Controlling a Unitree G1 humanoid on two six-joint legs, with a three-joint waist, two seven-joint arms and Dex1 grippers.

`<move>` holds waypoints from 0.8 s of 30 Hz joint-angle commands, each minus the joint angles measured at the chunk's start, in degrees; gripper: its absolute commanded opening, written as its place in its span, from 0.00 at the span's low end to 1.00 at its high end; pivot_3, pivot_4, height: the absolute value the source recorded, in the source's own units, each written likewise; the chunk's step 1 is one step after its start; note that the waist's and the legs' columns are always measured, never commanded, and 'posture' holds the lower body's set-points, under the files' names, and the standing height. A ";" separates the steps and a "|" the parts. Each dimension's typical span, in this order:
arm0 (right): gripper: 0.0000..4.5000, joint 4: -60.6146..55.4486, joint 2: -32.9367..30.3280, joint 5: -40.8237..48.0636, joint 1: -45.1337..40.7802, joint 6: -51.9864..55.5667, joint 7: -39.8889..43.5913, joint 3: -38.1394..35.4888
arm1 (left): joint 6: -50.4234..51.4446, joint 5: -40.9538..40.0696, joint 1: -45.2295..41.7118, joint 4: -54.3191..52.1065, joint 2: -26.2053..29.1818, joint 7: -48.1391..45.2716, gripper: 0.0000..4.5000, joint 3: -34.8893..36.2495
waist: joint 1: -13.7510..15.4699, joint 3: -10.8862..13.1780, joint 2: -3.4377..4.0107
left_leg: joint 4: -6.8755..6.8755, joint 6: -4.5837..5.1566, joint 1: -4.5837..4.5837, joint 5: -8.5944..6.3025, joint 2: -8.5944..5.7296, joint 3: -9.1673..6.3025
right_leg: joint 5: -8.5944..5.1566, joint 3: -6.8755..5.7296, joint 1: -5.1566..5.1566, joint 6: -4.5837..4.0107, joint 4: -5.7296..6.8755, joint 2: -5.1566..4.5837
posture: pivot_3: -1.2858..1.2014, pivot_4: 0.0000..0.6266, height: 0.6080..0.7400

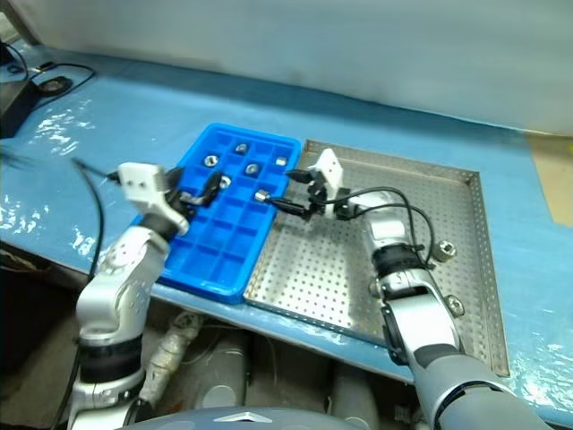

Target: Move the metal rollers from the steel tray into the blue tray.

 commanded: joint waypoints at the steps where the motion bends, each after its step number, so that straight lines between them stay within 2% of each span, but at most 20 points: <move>1: 1.00 -11.18 -2.91 1.88 5.00 3.78 -4.55 -3.29 | -5.30 -0.10 -7.40 10.24 0.12 -6.50 1.00 -3.17 | -1.48 0.00 0.00 | 0.01 -0.01 0.02 0.01 0.00 0.03 | 0.01 0.08 -0.02 0.02 0.02 0.01 | 0.44 0.24 1.00; 6: 1.00 -22.24 -5.57 2.50 12.88 9.25 -11.12 -6.09 | -12.43 2.58 -18.10 28.40 -0.84 -14.05 1.00 -7.53 | -5.81 -0.02 0.01 | 0.00 -0.01 0.16 0.02 -0.03 0.16 | 0.05 0.28 -0.03 0.07 0.05 0.03 | 0.37 0.24 1.00; 9: 1.00 -28.95 -6.86 3.61 17.49 12.53 -14.25 -8.23 | -13.61 2.64 -23.45 37.86 -2.72 -19.48 1.00 -9.51 | -7.45 -0.02 0.02 | -0.02 0.11 0.23 -0.05 -0.04 0.20 | 0.05 0.37 -0.04 0.08 0.05 0.06 | 0.35 0.24 1.00; 15: 1.00 -39.06 -9.75 4.61 25.94 16.29 -18.75 -11.56 | -15.28 3.48 -29.53 49.13 -6.43 -29.87 1.00 -12.59 | -9.34 -0.03 0.03 | -0.01 0.27 0.34 -0.13 -0.06 0.35 | 0.05 0.50 0.02 0.07 0.00 0.05 | 0.31 0.24 1.00; 16: 1.00 -40.44 -10.16 4.91 27.15 16.82 -19.33 -12.18 | -15.94 4.08 -30.39 51.04 -6.98 -31.21 1.00 -13.23 | -9.48 -0.03 0.03 | 0.00 0.29 0.36 -0.15 -0.07 0.36 | 0.05 0.51 0.05 0.07 -0.01 0.05 | 0.28 0.24 1.00; 20: 1.00 -44.94 -11.11 6.03 30.82 18.68 -21.58 -14.18 | -19.53 7.61 -32.64 57.49 -8.53 -34.32 1.00 -15.85 | -10.91 -0.04 0.06 | -0.01 0.45 0.67 -0.26 -0.12 0.54 | 0.05 0.54 0.34 0.08 -0.18 0.04 | 0.26 0.24 1.00; 24: 1.00 -48.74 -11.51 6.89 34.20 19.91 -23.76 -15.84 | -23.89 11.39 -34.62 64.52 -10.44 -32.47 1.00 -16.87 | -12.31 -0.05 0.07 | 0.01 0.75 1.00 -0.46 -0.22 0.75 | 0.05 0.52 0.69 0.10 -0.50 -0.02 | 0.24 0.24 1.00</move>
